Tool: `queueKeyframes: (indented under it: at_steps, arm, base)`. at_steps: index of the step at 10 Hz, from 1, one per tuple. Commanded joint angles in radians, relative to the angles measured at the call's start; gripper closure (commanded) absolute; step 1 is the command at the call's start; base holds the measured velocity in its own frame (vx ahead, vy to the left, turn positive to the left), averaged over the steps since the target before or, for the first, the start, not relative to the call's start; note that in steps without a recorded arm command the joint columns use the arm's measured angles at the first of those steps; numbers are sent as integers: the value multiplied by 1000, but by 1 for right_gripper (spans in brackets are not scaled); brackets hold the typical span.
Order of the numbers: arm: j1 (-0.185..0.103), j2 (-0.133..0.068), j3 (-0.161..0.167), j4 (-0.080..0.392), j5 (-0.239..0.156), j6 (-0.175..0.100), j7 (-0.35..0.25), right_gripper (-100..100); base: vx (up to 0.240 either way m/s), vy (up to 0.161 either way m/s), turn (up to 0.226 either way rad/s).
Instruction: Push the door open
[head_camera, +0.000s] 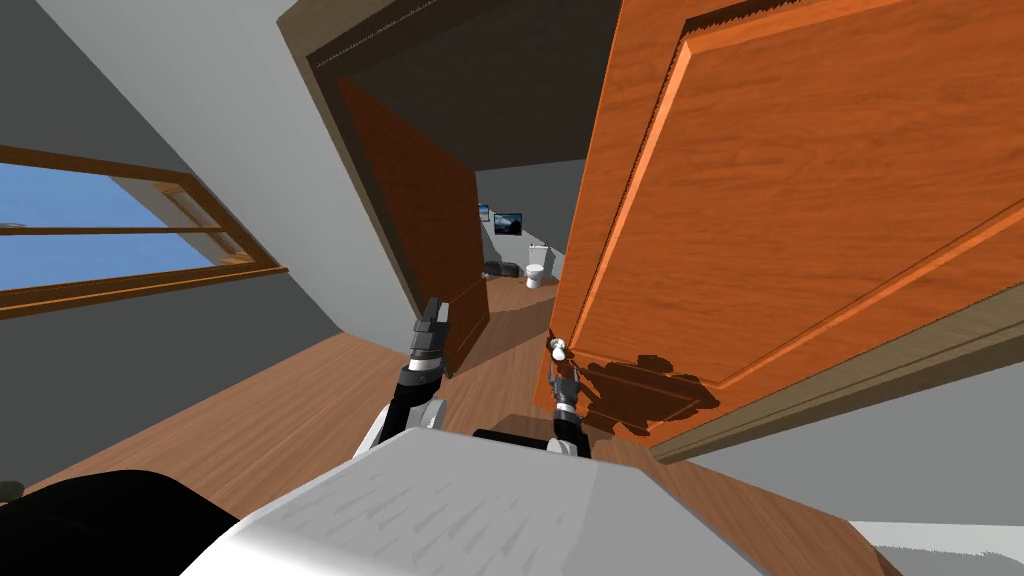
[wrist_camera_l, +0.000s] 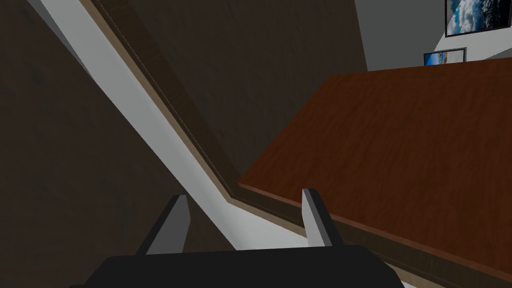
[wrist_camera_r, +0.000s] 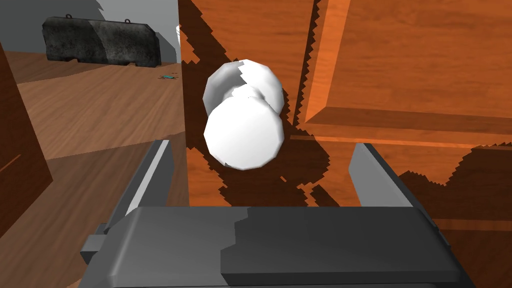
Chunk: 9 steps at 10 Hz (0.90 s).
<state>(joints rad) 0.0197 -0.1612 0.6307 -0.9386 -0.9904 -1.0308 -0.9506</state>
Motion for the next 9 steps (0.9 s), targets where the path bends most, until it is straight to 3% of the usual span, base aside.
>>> queueKeyframes:
  at_steps: [1, 4, 5, 6, 7, 8, 9]
  arm:
    - [-17, 15, -50, 29, 36, 11, -18, -100]
    - [-44, 40, -133, 76, 103, 31, -51, -100]
    - [-44, 40, -146, 76, 103, 31, -51, -100]
    - [-58, 53, -185, 100, 137, 42, -68, -100]
    - [-58, 53, -193, 100, 137, 42, -68, -100]
    - [-72, 67, -233, 123, 171, 52, -85, -100]
    - [-72, 67, -240, 123, 171, 52, -85, -100]
  base:
    - [5, -10, 78]
    - [5, -15, 91]
    - [5, -9, 51]
    - [6, -12, 89]
    - [4, -11, 49]
    - [3, -10, 88]
    - [4, -11, 54]
